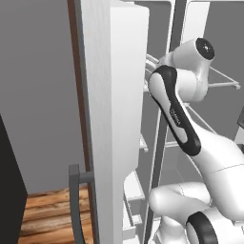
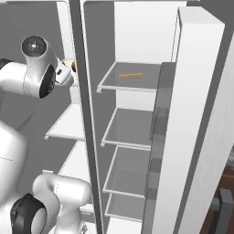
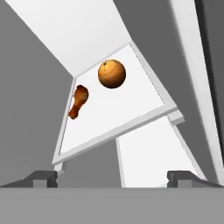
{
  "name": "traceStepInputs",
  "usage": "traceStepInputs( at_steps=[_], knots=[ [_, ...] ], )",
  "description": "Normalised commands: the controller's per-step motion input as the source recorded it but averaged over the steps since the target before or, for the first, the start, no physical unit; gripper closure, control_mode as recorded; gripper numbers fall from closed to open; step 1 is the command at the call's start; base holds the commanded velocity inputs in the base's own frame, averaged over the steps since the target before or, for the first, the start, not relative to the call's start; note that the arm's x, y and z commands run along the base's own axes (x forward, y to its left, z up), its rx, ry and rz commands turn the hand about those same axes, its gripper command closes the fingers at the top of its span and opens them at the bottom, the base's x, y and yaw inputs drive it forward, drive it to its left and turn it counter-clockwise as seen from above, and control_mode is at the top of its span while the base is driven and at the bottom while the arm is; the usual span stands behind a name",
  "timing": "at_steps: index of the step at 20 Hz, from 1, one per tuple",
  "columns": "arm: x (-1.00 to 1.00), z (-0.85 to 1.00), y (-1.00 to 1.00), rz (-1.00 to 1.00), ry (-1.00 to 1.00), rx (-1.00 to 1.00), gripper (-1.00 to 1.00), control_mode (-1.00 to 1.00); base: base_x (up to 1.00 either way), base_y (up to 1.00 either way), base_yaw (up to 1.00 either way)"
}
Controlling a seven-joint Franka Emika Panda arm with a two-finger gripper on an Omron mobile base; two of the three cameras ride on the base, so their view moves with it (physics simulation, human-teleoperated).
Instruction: Pick up the frozen chicken drumstick from the freezer, place it on any shelf in the fridge, and close the fridge and freezer doors when done.
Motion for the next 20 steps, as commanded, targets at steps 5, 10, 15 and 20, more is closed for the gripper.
traceStepInputs(
  at_steps=[5,10,15,20],
  knots=[
    [0.45,0.0,0.18,0.0,0.04,0.0,-1.0,-1.0,0.0,0.0,0.0],
    [0.49,0.0,0.21,0.0,0.03,0.01,-1.0,-1.0,0.0,0.0,0.0],
    [0.52,-0.04,0.17,0.0,0.04,0.0,-1.0,-1.0,0.0,0.0,0.0],
    [0.56,-0.01,0.12,0.0,0.06,0.0,-1.0,-1.0,0.0,0.0,0.0]
  ],
)
